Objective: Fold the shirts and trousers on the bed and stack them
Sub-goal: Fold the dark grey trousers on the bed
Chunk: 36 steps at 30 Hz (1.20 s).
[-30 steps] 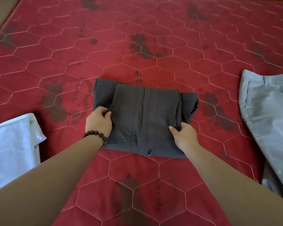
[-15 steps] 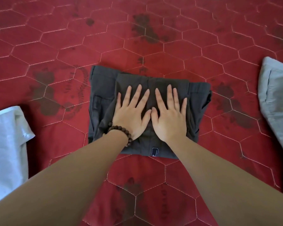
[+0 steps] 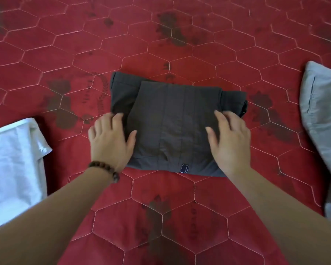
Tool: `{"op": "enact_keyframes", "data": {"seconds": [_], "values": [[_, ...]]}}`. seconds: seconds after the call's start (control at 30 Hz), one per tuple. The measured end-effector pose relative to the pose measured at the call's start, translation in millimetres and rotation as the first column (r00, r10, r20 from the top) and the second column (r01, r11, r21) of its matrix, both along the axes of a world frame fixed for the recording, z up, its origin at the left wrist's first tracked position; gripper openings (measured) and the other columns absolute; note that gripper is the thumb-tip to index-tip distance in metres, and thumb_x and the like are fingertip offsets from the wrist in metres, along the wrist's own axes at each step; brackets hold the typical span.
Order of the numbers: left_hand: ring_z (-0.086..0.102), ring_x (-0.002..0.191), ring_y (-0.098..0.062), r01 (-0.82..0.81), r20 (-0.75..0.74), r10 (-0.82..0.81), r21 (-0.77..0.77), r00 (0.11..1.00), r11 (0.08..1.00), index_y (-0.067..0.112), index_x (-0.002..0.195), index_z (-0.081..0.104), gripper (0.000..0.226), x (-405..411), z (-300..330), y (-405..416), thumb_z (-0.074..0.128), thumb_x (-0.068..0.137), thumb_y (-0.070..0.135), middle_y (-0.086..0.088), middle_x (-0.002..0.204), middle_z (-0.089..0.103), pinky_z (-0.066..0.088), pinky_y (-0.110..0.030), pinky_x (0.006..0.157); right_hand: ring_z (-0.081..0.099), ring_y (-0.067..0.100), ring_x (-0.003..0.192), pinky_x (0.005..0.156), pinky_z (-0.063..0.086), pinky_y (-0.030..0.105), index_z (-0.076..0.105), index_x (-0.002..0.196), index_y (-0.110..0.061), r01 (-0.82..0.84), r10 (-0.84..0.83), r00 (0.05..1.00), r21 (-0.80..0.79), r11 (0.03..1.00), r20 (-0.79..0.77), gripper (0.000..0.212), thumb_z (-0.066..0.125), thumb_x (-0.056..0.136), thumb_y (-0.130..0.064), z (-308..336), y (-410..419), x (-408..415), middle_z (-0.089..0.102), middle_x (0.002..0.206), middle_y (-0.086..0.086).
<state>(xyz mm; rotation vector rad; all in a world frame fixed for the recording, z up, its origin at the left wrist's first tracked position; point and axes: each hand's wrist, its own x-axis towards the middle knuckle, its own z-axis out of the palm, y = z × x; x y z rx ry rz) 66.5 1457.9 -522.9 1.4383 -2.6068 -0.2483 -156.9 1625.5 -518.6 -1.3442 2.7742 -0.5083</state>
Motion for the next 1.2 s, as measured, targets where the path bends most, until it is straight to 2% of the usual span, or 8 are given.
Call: {"op": "enact_keyframes", "data": {"seconds": [0.13,0.23,0.4,0.57,0.73,0.9,1.03,1.2], "values": [[0.052,0.093,-0.034,-0.109,-0.085,0.115,0.076,0.990,0.991,0.006,0.095,0.062,0.038,41,3,33,0.063,0.088,0.043,-0.012,0.097,0.061,0.041,-0.045,0.079,0.053,0.024,0.067,0.055,0.039,0.031,0.055,0.098,-0.009,0.176,-0.178,0.981,0.029,0.984,0.077,0.036,0.049,0.093,-0.044,12,57,21,0.054,0.090,0.007],[0.050,0.096,-0.027,-0.181,-0.163,0.218,0.215,0.962,0.960,0.007,0.095,0.065,0.033,46,0,46,0.069,0.084,0.037,-0.004,0.095,0.062,0.039,-0.033,0.071,0.053,0.021,0.061,0.053,0.039,0.033,0.049,0.091,-0.013,0.229,-0.272,0.931,0.187,0.955,0.244,0.035,0.048,0.093,-0.049,2,75,35,0.055,0.075,0.001],[0.057,0.076,-0.027,-0.340,-0.287,0.454,0.369,0.844,0.865,0.010,0.078,0.063,0.016,40,10,41,0.069,0.085,0.023,0.001,0.069,0.059,0.031,-0.029,0.056,0.055,0.026,0.050,0.048,0.040,0.033,0.047,0.079,-0.008,0.395,-0.373,0.812,0.048,0.918,0.449,0.023,0.054,0.097,-0.020,-1,76,39,0.053,0.054,0.005],[0.057,0.061,-0.022,-0.358,-0.304,0.529,0.470,0.793,0.807,0.008,0.071,0.057,0.019,51,15,37,0.068,0.085,0.015,-0.001,0.057,0.057,0.035,-0.028,0.057,0.043,0.020,0.050,0.046,0.028,0.029,0.047,0.080,-0.006,0.400,-0.392,0.843,0.058,0.915,0.370,0.022,0.049,0.099,-0.016,6,78,24,0.048,0.055,0.004],[0.056,0.058,-0.017,-0.290,-0.079,0.362,0.452,0.929,0.843,0.018,0.062,0.058,0.031,56,29,44,0.064,0.086,0.038,0.001,0.058,0.059,0.037,-0.026,0.053,0.052,0.028,0.065,0.057,0.035,0.034,0.050,0.081,-0.010,0.203,-0.307,0.898,0.323,0.924,0.315,0.023,0.052,0.098,-0.026,15,80,14,0.050,0.066,0.002],[0.060,0.093,-0.023,-0.114,-0.197,0.180,0.304,0.964,0.946,0.014,0.116,0.058,0.033,-6,41,-18,0.057,0.091,0.035,-0.002,0.103,0.065,0.045,-0.032,0.077,0.052,0.028,0.088,0.070,0.036,0.032,0.057,0.106,-0.008,0.117,-0.125,0.974,0.054,0.992,0.190,0.029,0.054,0.095,-0.035,43,10,-20,0.046,0.095,0.004],[0.053,0.117,-0.027,-0.009,-0.270,0.162,0.490,0.949,0.871,0.013,0.143,0.038,0.051,-79,23,-64,0.053,0.096,0.026,-0.012,0.131,0.053,0.041,-0.033,0.097,0.055,0.034,0.106,0.084,0.042,0.038,0.051,0.125,-0.008,0.215,-0.201,0.912,0.001,0.977,0.358,0.046,0.054,0.094,-0.042,33,-66,-50,0.056,0.117,0.015],[0.056,0.097,-0.018,-0.095,-0.265,0.272,0.532,0.925,0.842,0.008,0.111,0.065,0.025,-101,10,-80,0.058,0.094,0.025,-0.006,0.108,0.064,0.038,-0.023,0.078,0.055,0.035,0.095,0.073,0.034,0.033,0.058,0.109,-0.002,0.286,-0.295,0.878,0.081,0.955,0.378,0.031,0.049,0.099,-0.030,15,-86,-61,0.063,0.103,0.017]]}}
